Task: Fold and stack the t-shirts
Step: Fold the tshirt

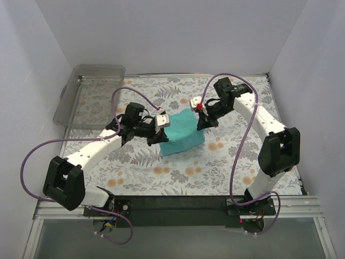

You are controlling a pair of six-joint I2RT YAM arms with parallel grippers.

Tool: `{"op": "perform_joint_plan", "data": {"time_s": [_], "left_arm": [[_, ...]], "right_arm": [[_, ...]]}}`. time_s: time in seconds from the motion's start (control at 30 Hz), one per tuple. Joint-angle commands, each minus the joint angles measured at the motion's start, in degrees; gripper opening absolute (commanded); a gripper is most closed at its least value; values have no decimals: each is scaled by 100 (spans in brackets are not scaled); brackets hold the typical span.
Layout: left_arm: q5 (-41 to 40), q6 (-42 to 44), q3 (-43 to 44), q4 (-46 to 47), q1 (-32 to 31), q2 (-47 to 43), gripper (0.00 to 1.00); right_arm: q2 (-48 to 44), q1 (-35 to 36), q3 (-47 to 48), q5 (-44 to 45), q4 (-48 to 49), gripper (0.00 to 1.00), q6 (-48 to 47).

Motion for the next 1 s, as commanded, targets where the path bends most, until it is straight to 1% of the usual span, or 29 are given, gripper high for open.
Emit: {"op": "perform_joint_plan", "data": {"time_s": [0.0,0.23,0.47,0.6,0.8,0.97], "left_arm": [[352,213,255,108,185,125,0],[527,293,633,240,519,441,0],[633,328,1020,284,625,626,0],[642,354,1091,319,704,705,0],[660,354,1091,442,871,837,0],[730,354,1161,460,1064,1127,0]], "right_arm": [[273,-49,580,-234,-76,1,192],[766,-163,1283,-419,-67,1,403],[1021,-207,1688,-551,-59,1,518],[1153,-216,1978,-569,-59,1,597],[1600,-216,2540,-534,-67,1,685],[1944,-225,2918,-560,-68,1,755]]}}
